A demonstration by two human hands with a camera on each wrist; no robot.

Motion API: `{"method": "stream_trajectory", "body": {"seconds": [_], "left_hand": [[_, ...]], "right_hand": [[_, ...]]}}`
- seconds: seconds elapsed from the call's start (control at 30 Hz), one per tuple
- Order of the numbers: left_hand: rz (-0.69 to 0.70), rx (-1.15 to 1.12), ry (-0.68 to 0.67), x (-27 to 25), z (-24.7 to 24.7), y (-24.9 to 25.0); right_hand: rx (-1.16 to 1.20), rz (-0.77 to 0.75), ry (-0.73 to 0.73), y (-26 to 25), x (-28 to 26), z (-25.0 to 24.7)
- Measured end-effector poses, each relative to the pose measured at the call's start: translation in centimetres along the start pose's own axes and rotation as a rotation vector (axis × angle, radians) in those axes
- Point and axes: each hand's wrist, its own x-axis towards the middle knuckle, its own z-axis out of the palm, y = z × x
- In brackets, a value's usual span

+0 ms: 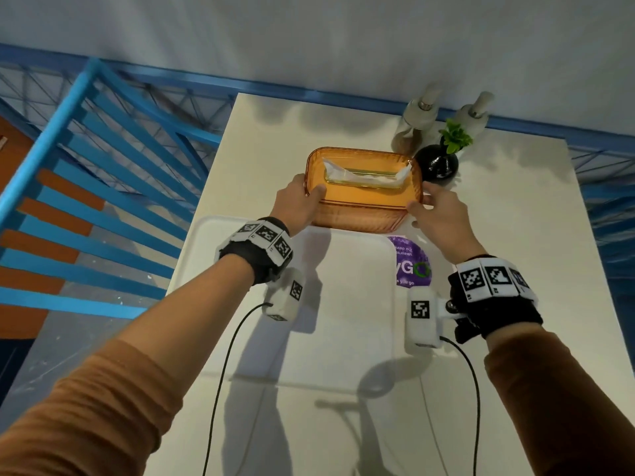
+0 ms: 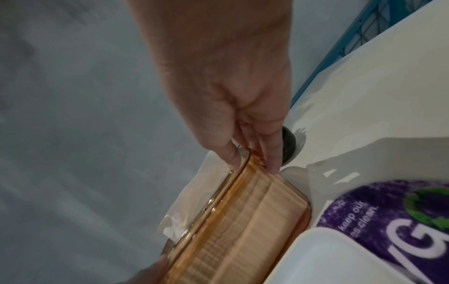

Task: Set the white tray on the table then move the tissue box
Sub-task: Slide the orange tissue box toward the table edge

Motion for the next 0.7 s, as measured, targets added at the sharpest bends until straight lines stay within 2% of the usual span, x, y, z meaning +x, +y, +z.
{"method": "stream_trajectory", "body": {"seconds": [0.33,0.7], "left_hand": [[-0.017,-0.076,0.003,0.4,-2.0,-2.4],[-0.089,-0.187,0.044,3.8,-7.2,-5.7]], "right_hand": [[-0.064,-0.070,-0.008,-1.4,-0.7,2.1],[-0.162,-0.163,-0.034,-5.3,2.6,6.9]]}}
